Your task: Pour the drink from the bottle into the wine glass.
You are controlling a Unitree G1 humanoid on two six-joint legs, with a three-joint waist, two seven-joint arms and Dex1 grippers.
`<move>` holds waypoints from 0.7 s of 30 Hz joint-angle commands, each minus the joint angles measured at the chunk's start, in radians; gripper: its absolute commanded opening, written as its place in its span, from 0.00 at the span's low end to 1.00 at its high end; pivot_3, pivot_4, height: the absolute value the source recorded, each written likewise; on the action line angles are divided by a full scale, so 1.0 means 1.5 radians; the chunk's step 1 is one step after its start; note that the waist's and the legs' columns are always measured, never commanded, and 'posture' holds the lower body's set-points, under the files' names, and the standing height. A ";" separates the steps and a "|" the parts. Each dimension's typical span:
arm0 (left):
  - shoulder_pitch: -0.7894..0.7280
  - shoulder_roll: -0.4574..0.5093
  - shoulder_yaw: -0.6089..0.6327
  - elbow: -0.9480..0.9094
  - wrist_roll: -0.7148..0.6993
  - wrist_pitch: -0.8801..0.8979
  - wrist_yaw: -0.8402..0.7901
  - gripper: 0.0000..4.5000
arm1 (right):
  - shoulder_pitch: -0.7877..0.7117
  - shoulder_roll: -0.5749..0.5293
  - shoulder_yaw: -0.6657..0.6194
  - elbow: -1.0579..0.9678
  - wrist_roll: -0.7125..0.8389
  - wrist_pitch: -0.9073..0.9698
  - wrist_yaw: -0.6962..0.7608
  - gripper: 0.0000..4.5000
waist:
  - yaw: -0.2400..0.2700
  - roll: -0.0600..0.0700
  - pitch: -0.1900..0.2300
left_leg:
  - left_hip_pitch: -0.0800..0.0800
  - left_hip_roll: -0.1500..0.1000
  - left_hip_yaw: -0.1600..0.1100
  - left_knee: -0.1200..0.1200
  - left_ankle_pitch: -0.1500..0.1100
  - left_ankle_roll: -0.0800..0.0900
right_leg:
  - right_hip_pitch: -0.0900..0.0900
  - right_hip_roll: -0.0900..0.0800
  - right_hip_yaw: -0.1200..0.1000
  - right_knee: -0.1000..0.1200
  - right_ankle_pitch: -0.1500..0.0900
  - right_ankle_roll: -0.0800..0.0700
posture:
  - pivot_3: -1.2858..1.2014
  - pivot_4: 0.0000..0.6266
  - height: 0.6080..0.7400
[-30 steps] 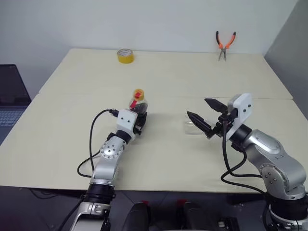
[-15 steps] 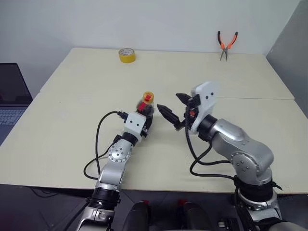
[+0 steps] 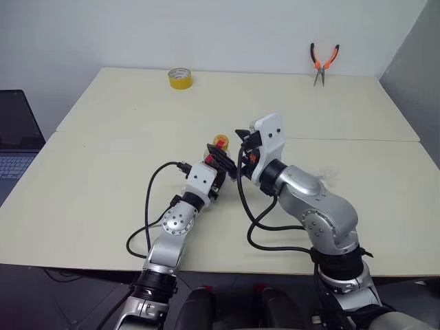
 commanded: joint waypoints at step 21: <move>-0.006 -0.001 -0.001 -0.031 0.005 -0.018 0.007 0.47 | -0.018 0.000 0.004 -0.001 -0.016 -0.023 0.046 0.27 | -0.001 0.000 0.000 | 0.000 0.000 0.000 0.000 0.000 0.000 | 0.000 0.000 0.000 0.000 0.000 0.000 | 0.52 0.24 1.00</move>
